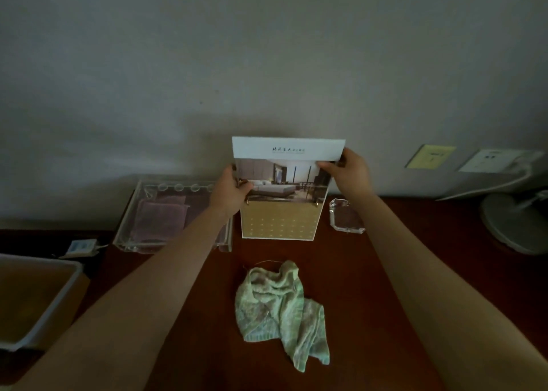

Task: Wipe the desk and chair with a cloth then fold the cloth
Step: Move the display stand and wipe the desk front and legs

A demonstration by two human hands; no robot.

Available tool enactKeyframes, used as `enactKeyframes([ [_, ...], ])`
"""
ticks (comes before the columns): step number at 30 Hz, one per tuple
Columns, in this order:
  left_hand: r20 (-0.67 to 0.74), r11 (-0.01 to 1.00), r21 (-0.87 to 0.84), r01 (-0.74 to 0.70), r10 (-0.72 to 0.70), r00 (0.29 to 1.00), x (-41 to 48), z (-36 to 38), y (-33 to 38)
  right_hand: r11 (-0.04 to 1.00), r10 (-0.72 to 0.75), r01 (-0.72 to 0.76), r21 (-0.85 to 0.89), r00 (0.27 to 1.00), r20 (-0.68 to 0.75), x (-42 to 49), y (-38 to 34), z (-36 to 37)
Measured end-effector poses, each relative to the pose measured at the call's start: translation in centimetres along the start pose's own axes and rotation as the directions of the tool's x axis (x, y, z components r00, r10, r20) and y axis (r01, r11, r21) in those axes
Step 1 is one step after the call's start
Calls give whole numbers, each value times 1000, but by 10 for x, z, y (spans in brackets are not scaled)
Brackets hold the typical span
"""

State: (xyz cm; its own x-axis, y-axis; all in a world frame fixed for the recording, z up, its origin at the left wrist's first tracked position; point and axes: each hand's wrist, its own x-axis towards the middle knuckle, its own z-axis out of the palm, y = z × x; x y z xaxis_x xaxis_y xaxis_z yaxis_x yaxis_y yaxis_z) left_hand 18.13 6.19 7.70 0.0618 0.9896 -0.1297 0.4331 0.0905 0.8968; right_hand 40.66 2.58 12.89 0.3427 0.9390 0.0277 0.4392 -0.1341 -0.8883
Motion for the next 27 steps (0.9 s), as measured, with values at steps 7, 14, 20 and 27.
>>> enactKeyframes([
  [7,-120,981,130,-144,160,980,-30,-18,23,988,-123,131,86,988,-92,-27,-41,-15],
  [14,-147,1000,16,7,-4,989,-40,-55,13,976,-4,41,214,985,-173,-46,-70,-5],
  [20,30,777,-263,572,-586,810,-80,-76,-67,696,530,-345,629,839,-126,-57,-43,28],
  [27,239,484,-599,639,-653,719,-106,-94,-91,338,696,-475,812,707,124,-93,-6,97],
])
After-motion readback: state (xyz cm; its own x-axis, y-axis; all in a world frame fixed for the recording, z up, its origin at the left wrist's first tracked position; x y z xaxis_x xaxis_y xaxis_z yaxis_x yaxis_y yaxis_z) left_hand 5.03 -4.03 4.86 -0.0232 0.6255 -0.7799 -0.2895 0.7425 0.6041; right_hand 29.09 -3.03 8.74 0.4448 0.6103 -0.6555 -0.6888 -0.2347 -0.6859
